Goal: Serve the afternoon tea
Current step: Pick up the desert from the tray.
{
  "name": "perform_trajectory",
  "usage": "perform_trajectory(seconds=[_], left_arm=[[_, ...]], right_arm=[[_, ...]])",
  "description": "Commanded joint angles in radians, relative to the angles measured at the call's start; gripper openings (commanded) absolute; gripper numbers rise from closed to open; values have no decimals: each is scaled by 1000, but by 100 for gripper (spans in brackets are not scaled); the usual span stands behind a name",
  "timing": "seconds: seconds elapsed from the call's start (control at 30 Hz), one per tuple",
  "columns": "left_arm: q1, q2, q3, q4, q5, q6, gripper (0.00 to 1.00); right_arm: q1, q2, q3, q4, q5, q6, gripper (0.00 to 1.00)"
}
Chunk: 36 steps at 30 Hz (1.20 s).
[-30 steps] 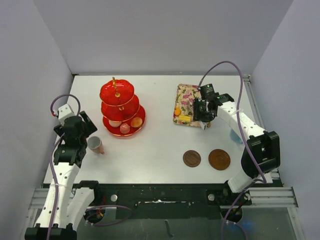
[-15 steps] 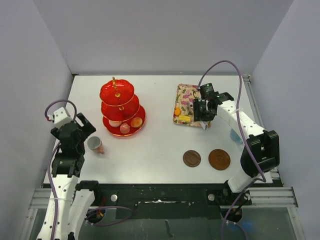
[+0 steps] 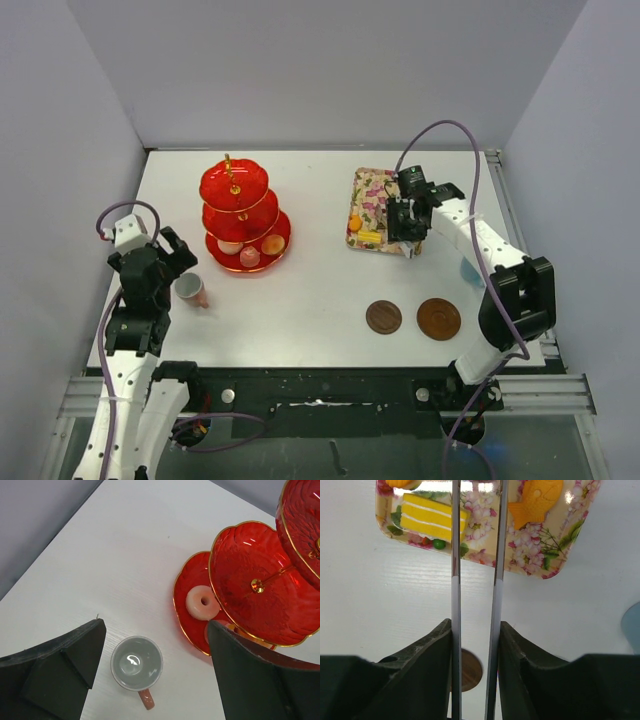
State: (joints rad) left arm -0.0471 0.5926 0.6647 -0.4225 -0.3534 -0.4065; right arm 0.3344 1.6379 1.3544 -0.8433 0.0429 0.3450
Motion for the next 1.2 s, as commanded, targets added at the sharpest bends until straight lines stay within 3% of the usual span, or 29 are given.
perform_trajectory(seconds=[0.0, 0.43, 0.73, 0.97, 1.17], left_arm=[[-8, -11, 7, 66, 30, 20, 82], [-8, -14, 1, 81, 51, 23, 82], [-8, -16, 7, 73, 55, 21, 82], [-8, -17, 7, 72, 48, 20, 82], [-8, -19, 4, 77, 49, 20, 82]], right_arm=[[10, 2, 59, 16, 49, 2, 33], [21, -46, 46, 36, 62, 4, 20], [31, -102, 68, 40, 54, 12, 18], [55, -169, 62, 77, -36, 49, 17], [154, -188, 111, 137, -120, 128, 18]])
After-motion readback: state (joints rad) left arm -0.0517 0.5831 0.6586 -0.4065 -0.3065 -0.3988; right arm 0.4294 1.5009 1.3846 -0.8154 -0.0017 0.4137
